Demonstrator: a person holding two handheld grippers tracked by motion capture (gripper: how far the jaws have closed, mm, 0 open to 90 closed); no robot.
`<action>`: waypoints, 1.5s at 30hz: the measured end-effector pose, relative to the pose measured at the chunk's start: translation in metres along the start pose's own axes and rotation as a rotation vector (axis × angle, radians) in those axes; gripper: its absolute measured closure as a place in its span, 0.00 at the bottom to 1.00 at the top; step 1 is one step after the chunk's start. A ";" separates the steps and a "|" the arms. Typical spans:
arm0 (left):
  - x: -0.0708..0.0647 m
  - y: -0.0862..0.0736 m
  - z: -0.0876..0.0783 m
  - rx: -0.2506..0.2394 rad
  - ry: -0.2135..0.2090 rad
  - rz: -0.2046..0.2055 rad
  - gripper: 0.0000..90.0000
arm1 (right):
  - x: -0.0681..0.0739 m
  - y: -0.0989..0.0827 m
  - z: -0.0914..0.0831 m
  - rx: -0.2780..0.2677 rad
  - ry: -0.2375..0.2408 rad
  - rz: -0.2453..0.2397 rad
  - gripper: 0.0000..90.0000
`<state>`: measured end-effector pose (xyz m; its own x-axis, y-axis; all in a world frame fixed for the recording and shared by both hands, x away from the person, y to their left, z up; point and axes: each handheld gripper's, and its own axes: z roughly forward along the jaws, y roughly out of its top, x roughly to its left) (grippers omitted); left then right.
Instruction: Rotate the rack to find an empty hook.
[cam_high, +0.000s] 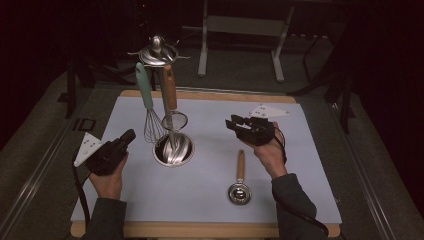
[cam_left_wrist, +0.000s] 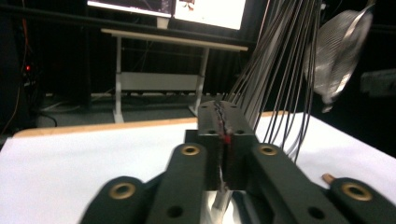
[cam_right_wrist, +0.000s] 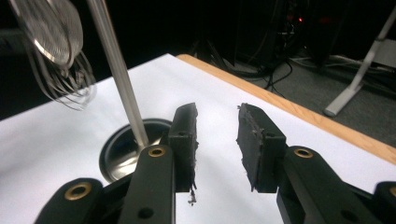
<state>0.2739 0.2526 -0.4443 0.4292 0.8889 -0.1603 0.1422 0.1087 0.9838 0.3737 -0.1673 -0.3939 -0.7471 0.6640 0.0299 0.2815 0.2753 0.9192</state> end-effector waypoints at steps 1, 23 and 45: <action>0.000 0.002 0.000 -0.006 -0.003 -0.003 1.00 | -0.001 -0.002 0.000 0.006 -0.005 0.001 0.74; -0.012 0.059 0.002 -0.152 -0.068 0.020 1.00 | -0.023 -0.044 -0.011 0.125 -0.106 0.007 0.73; -0.054 0.135 0.004 -0.350 -0.165 0.098 1.00 | -0.028 -0.094 -0.022 0.162 -0.132 0.097 0.72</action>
<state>0.2734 0.2178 -0.3031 0.5675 0.8220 -0.0470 -0.2069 0.1976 0.9582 0.3556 -0.2270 -0.4725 -0.6295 0.7751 0.0541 0.4495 0.3066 0.8390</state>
